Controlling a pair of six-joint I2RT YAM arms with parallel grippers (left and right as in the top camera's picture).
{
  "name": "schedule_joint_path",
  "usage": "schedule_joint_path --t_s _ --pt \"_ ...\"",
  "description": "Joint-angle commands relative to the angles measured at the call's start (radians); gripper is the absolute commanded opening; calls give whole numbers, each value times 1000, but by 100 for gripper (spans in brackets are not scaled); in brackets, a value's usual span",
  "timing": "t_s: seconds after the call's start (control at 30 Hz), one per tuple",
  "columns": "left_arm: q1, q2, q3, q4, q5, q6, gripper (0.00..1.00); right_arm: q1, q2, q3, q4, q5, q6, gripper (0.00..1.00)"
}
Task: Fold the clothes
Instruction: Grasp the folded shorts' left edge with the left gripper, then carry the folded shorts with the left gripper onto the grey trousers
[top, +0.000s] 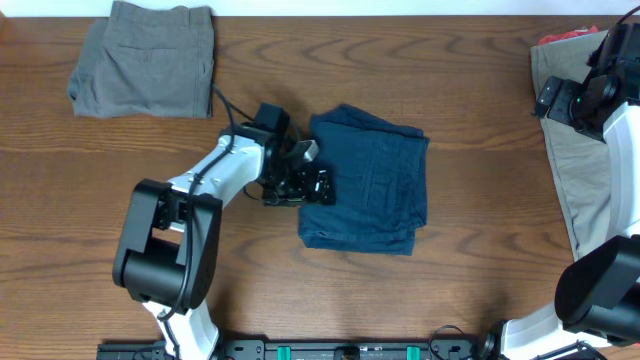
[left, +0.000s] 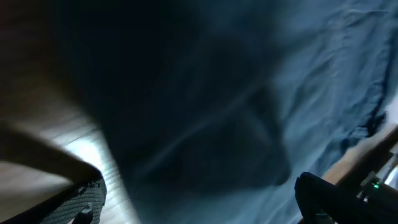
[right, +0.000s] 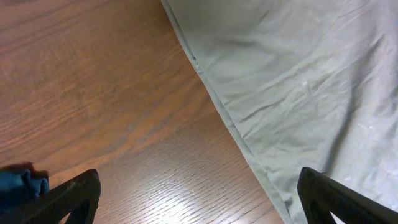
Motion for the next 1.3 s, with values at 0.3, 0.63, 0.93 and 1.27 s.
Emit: schedule_joint_path --t_s 0.3,0.63,0.93,1.27 --pt "-27 55 58 -56 -142 -39 7 -5 5 10 0 9 -11 99" --pt "40 51 435 -313 -572 10 6 -5 5 10 0 9 -11 99" --pt "193 51 578 -175 -723 105 6 -5 5 10 0 9 -11 99" --pt "325 51 581 53 -784 244 6 -5 5 10 0 9 -11 99"
